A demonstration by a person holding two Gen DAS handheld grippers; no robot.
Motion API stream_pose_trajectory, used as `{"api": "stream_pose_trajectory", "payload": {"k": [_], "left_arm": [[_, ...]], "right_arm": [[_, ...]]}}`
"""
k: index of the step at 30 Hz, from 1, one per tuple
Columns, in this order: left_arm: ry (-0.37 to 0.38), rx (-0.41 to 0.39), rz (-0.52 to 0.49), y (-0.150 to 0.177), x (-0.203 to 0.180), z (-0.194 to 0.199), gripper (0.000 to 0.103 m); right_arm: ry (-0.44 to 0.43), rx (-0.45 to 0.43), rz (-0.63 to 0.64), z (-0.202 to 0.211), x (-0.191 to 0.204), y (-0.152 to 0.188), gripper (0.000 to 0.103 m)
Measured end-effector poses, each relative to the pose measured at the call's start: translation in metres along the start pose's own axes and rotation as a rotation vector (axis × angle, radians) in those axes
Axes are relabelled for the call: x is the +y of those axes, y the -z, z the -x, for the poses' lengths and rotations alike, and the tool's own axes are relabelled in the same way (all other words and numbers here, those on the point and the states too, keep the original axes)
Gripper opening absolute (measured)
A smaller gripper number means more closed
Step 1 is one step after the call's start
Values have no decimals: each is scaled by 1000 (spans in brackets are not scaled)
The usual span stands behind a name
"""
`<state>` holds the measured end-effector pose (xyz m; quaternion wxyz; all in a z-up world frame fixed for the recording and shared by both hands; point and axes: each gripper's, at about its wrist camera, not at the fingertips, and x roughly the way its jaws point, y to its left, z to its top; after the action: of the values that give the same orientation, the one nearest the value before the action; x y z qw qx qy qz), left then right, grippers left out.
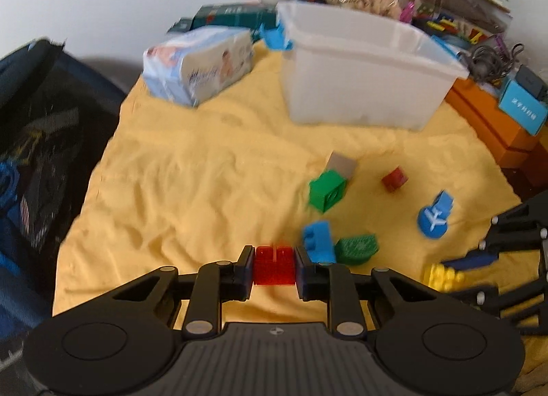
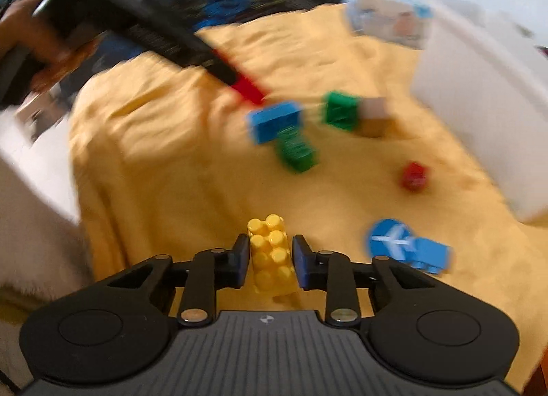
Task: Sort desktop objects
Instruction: 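Carry both bricks into the white bin and open both grippers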
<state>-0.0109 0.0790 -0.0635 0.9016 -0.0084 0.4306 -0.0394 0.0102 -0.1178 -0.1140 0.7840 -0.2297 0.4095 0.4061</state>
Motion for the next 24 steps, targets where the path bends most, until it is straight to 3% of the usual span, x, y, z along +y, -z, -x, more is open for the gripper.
{"api": "stream_pose_trajectory", "payload": {"k": [3, 15, 19, 24], "left_arm": [[-9, 3, -24, -4, -4, -2, 27], [28, 100, -7, 25, 2, -10, 28], [47, 143, 17, 36, 3, -30, 29], [30, 120, -18, 37, 0, -39, 31]], "right_arm": [[50, -28, -98, 6, -12, 1, 28], [25, -1, -176, -6, -7, 17, 29], [33, 15, -202, -13, -9, 20, 34], [50, 19, -207, -16, -8, 23, 40]]}}
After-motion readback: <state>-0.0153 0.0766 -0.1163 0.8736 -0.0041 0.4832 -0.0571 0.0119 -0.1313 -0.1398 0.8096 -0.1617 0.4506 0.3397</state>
